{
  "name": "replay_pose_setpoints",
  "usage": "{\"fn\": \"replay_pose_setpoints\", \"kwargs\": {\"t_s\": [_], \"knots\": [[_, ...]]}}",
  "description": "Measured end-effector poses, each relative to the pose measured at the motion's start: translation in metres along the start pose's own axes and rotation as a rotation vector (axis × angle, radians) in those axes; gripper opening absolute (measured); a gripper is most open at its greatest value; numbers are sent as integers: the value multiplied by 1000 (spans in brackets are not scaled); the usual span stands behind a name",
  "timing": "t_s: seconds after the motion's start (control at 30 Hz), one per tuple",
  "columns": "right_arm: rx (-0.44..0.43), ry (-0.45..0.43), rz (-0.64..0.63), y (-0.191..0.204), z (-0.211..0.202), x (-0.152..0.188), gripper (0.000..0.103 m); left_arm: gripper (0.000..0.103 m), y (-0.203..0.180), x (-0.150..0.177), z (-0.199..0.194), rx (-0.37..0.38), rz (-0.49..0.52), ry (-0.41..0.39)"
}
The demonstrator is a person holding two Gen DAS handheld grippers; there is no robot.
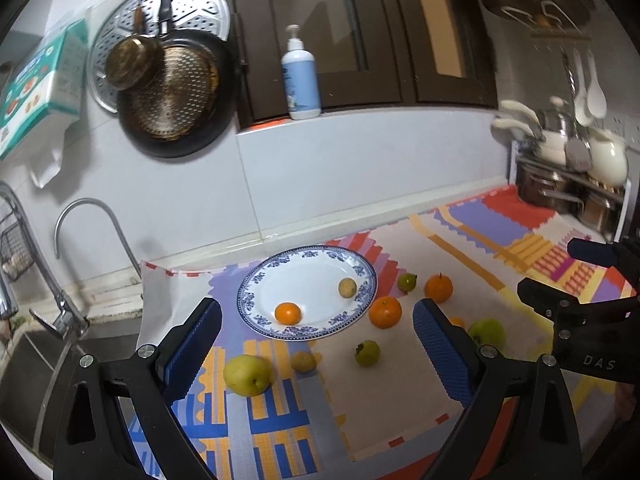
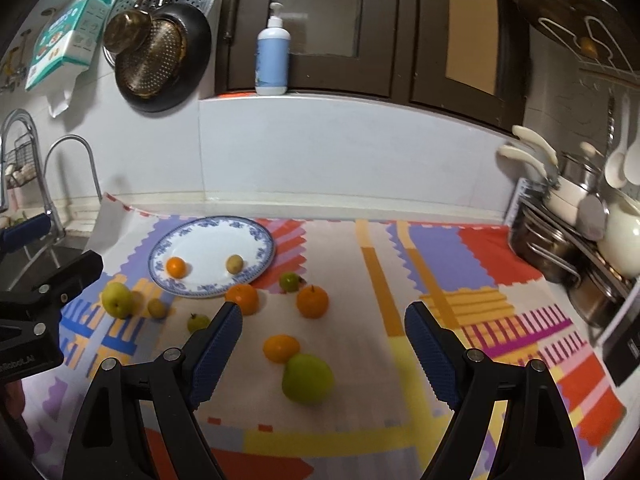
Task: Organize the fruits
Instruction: 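Lift both open grippers off the plate toward the remaining fruits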
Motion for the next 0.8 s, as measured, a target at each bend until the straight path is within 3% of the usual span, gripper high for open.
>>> {"fn": "replay_pose_setpoints", "kwargs": {"t_s": [0.43, 0.63, 0.8], "knots": [[-16, 123, 43, 0, 25, 41, 84, 97, -22, 37, 43, 63, 81, 109], [-54, 187, 55, 5, 49, 54, 82, 87, -30, 51, 71, 94, 97, 172], [-86, 243, 80, 7, 68, 65, 75, 79, -41, 65, 91, 135, 113, 225]]}}
Point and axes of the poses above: each gripper's, at about its wrist camera, not at the fingertips, and z roughly the way its jaws point, y to its left, x to its underside, the point moved 10 cm from there along z, roughly the way its jaws point, and after that the axes turned 1 degree about -x, right-handed, at the moved point
